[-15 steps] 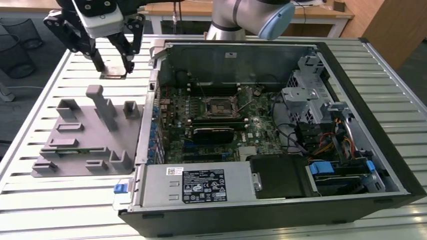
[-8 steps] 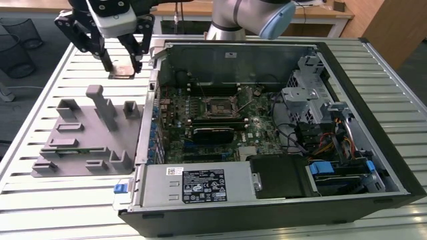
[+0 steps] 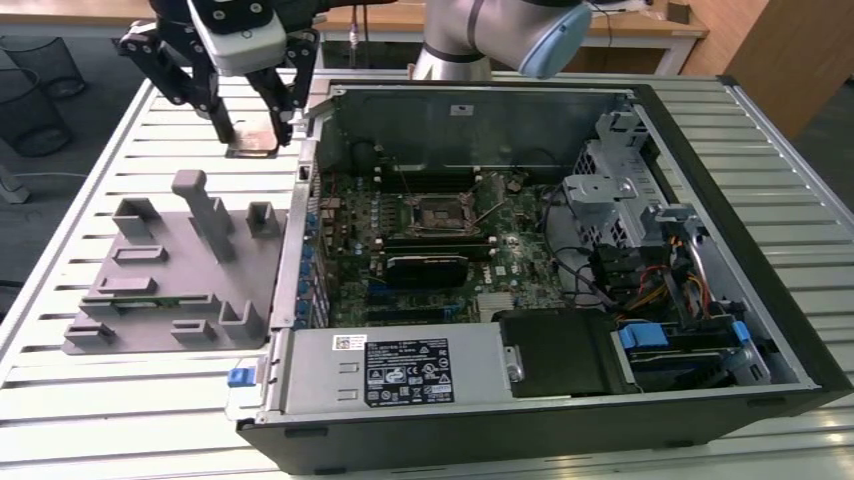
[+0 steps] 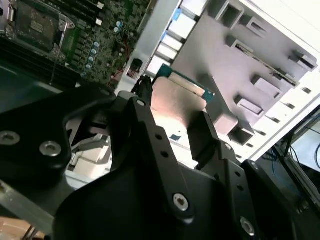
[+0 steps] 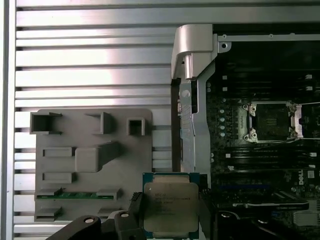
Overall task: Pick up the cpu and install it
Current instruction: 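Pick up the cpu and move it towards the insertion slot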
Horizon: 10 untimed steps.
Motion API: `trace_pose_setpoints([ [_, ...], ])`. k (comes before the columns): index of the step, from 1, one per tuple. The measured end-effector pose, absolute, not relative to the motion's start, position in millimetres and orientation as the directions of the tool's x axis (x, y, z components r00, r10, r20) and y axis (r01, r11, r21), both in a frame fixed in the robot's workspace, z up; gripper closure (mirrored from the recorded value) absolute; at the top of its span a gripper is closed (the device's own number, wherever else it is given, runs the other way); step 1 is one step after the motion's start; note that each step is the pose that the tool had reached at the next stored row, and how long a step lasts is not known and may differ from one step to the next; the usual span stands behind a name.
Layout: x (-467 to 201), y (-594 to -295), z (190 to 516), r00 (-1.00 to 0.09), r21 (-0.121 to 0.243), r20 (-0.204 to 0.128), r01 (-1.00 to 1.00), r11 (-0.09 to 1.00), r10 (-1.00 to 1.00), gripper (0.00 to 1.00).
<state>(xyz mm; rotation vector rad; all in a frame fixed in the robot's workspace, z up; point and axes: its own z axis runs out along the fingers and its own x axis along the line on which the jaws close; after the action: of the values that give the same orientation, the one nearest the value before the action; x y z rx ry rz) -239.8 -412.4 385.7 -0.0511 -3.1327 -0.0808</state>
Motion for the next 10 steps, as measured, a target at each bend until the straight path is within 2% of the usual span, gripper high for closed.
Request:
trace_pose_setpoints([
  [10,-218.9,-411.5,385.7,-0.999,0.051,0.008,0.033,0.998,0.032,0.47],
])
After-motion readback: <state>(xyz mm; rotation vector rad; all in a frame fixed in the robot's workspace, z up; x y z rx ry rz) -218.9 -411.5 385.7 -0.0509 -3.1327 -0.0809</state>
